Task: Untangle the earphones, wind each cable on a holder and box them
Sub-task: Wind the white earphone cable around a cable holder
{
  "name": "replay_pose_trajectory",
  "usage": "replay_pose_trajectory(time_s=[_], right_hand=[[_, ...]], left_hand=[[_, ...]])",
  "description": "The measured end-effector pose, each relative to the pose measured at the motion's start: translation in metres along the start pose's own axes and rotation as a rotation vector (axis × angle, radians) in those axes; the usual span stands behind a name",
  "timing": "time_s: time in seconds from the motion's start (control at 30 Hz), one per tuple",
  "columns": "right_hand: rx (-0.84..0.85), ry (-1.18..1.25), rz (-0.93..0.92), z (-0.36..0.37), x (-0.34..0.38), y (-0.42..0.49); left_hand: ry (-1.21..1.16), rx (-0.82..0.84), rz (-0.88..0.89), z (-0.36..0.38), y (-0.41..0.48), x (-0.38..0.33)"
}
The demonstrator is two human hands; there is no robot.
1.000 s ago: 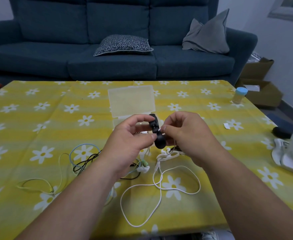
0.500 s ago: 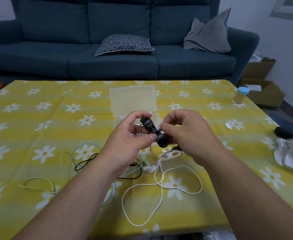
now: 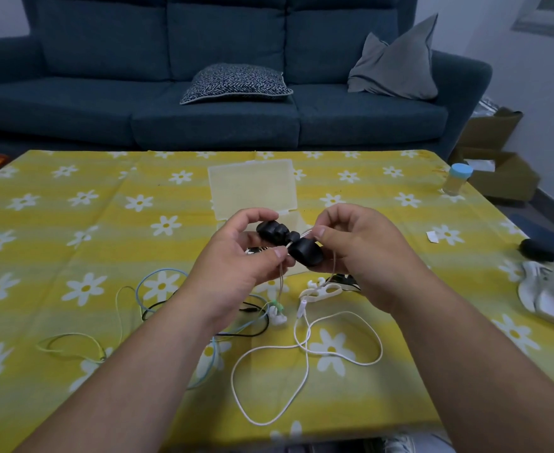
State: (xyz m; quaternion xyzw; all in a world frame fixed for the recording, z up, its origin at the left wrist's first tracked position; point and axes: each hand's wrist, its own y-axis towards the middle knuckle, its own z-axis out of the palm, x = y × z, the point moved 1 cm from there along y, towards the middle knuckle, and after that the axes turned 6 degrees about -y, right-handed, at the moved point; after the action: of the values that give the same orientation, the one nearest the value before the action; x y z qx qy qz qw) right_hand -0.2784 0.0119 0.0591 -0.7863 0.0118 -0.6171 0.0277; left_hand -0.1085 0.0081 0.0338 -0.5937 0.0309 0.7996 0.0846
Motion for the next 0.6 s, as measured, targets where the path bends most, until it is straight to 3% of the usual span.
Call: replay_pose_trajectory(time_s=[0.27, 0.6], right_hand=[[0.088, -0.047, 0.007, 0.0009, 0.0038, -0.0041], [0.069, -0.058, 0.001, 0.0016, 0.0024, -0.0040]], left_hand=[[0.000, -0.104, 0.006, 0.0006, 0.0033, 0.0041], [0.238, -0.035, 0.143, 0.0018, 0.0006, 0.0026]])
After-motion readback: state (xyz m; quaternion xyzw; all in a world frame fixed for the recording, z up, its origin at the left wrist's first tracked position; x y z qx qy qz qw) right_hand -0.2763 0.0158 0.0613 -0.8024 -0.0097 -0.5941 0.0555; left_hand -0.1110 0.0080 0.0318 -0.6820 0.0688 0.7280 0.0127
